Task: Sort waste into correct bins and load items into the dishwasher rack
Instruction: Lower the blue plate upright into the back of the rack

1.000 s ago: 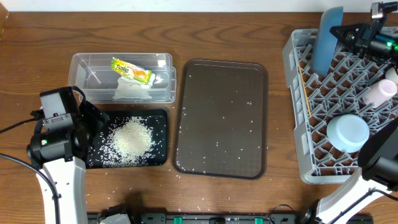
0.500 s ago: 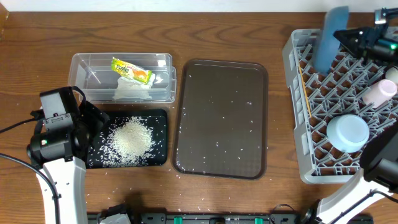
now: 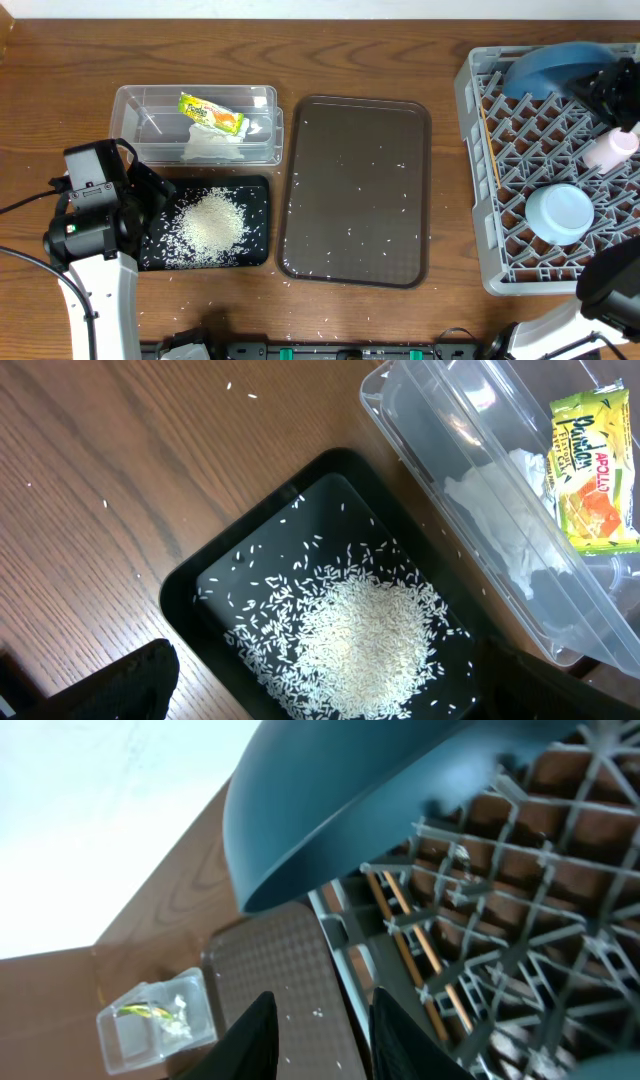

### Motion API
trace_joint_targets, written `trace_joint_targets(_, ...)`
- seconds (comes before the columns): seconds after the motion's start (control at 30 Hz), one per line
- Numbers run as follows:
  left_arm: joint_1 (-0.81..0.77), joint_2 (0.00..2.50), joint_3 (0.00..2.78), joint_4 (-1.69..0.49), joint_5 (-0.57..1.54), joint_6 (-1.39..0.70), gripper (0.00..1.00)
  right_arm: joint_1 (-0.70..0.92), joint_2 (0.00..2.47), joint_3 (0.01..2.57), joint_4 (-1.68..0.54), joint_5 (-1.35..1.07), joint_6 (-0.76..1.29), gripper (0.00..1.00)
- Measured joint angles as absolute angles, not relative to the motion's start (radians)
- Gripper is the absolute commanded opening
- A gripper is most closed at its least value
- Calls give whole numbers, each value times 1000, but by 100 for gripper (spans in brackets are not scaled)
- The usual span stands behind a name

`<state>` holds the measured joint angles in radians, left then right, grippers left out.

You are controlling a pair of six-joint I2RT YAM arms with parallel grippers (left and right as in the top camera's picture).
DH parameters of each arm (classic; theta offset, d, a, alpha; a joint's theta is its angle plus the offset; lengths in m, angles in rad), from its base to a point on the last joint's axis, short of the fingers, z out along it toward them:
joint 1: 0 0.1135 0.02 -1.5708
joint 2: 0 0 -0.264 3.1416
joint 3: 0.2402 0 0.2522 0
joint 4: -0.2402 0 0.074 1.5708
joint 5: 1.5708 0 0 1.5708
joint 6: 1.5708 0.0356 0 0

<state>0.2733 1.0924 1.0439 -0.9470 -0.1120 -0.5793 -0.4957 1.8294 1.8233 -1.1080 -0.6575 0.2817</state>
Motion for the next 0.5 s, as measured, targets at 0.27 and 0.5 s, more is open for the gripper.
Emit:
trace_joint_targets(0.27,273,1092,1044,-947,-112,-579,96,-496,1723,1823,-1193,-595,282,33)
trace_joint_targets(0.5,273,1092,1044,-947,-112,-579,96,-496,1588,1823,-1180,-577,285,63)
